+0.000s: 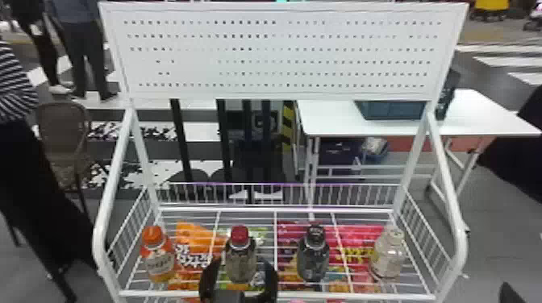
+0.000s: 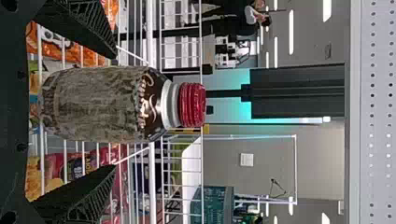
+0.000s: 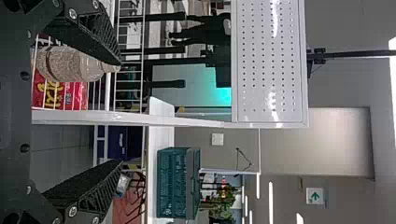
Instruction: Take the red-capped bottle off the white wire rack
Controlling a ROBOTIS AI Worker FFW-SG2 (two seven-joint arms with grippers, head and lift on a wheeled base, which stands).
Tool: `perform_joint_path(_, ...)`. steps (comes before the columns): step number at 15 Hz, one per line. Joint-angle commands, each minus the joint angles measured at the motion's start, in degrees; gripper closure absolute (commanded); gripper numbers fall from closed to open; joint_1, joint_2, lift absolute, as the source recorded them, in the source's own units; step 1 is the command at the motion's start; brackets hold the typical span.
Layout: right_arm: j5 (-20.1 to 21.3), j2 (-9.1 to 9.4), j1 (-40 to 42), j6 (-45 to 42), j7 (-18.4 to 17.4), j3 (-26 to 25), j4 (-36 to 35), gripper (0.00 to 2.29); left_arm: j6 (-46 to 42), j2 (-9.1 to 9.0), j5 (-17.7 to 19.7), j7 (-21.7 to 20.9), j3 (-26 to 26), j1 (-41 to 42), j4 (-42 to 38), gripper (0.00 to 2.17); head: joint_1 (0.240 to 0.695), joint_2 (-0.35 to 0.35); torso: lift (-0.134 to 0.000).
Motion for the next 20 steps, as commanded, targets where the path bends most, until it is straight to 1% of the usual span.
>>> perform_joint_path(1,0.0,-0.22,0.3,0.0,0.0,-0.1,-0.2,0.15,-2.4,-0.32,1.2,0.0,-0.2,-2.8,3.6,0.04,0.499,0.0,0.0)
perform_joint_path(4,0.0,-0.22,0.9,0.0,0.0,-1.0,-0.3,0.15,-2.6,-0.68,3.9,-1.0,-0.3,-5.4,5.9,0.05,0.499,0.0,0.0)
perform_joint_path(5,0.0,-0.22,1.0,0.0,0.0,-1.1,-0.2,0.15,-2.6,-0.68,3.9,-1.3,-0.3,-5.7,6.2,0.19,0.499,0.0,0.0)
perform_joint_path(6,0.0,-0.22,1.0,0.0,0.0,-1.2,-0.1,0.15,-2.6,-0.59,4.0,-2.4,-0.2,-5.7,6.0,0.56,0.499,0.0,0.0)
perform_joint_path(7,0.0,-0.14,1.0,0.2,0.0,-1.3,0.0,0.15,-2.4,-0.5,4.3,-2.4,-0.1,-5.7,6.0,1.19,0.499,0.0,0.0)
perform_joint_path(8,0.0,-0.14,0.9,0.2,0.0,-1.3,0.1,0.15,-2.4,-0.41,4.9,-1.9,-0.1,-5.5,5.4,1.73,0.499,0.0,0.0)
perform_joint_path(9,0.0,-0.14,0.7,0.2,0.0,-1.3,0.2,0.15,-2.4,-0.24,5.0,-2.2,-0.1,-5.4,5.0,1.86,0.499,0.0,0.0)
perform_joint_path(12,-0.1,-0.22,0.3,0.2,0.0,-1.2,0.2,0.15,-1.2,1.08,5.0,-2.4,-0.1,-3.7,0.6,1.86,0.499,0.0,0.0)
perform_joint_path(13,-0.1,-0.22,0.1,0.3,0.0,-1.1,0.2,0.15,-0.1,1.78,5.0,-2.1,0.2,-2.7,-1.6,1.86,0.499,0.0,0.0)
perform_joint_path(15,-0.1,-0.14,0.0,0.3,0.0,-1.0,0.3,0.15,5.9,3.54,5.0,-1.5,0.5,-0.4,-9.6,1.86,0.499,0.0,0.0)
perform_joint_path(16,-0.1,-0.14,0.0,0.3,0.0,-1.0,0.4,0.15,9.7,4.51,4.9,-1.2,1.5,1.3,-14.8,1.86,0.499,0.0,0.0)
perform_joint_path(17,-0.1,-0.14,-0.1,0.3,0.0,-0.9,0.5,0.15,14.3,5.39,4.8,-1.1,2.9,3.2,-20.5,1.86,0.499,0.0,0.0)
perform_joint_path(18,-0.1,-0.14,-0.3,0.3,0.0,-0.7,0.5,0.15,16.9,6.18,4.4,-1.0,4.4,5.3,-25.5,1.86,0.499,0.0,0.0)
perform_joint_path(20,-0.1,-0.14,-0.6,0.3,0.0,-0.5,0.6,0.15,19.4,7.67,4.3,-0.8,8.6,9.8,-34.3,1.86,0.499,0.0,0.0)
